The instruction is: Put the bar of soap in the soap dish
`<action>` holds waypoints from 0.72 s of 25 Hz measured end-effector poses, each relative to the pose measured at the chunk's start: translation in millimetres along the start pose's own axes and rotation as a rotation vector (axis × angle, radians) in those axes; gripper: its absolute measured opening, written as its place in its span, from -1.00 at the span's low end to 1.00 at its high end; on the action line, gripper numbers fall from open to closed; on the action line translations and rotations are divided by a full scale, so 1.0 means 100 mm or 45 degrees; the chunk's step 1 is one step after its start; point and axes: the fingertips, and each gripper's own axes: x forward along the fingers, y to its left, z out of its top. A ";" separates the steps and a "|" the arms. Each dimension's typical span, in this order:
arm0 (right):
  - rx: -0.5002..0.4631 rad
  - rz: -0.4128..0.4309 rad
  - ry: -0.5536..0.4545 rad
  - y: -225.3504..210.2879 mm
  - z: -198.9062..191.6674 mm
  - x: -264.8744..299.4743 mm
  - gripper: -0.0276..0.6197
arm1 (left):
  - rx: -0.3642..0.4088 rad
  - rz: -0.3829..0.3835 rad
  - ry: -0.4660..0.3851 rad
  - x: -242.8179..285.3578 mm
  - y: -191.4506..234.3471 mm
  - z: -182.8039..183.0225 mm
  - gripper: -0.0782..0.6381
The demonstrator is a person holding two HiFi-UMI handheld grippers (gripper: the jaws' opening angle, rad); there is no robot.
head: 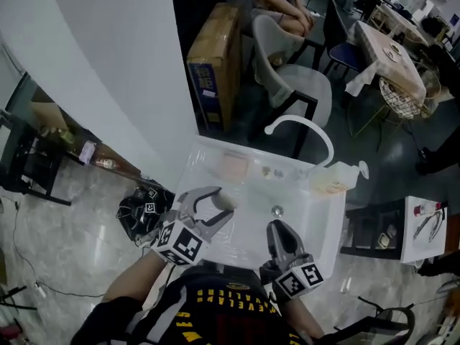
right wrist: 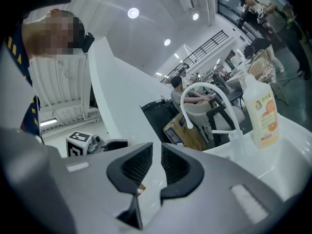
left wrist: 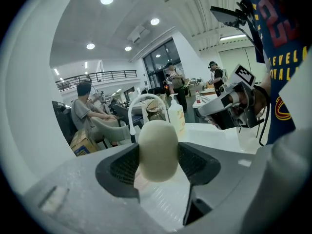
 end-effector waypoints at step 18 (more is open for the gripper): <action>0.076 -0.056 0.055 -0.65 0.06 0.13 -0.74 | 0.123 0.003 0.236 0.83 0.41 -0.49 -0.06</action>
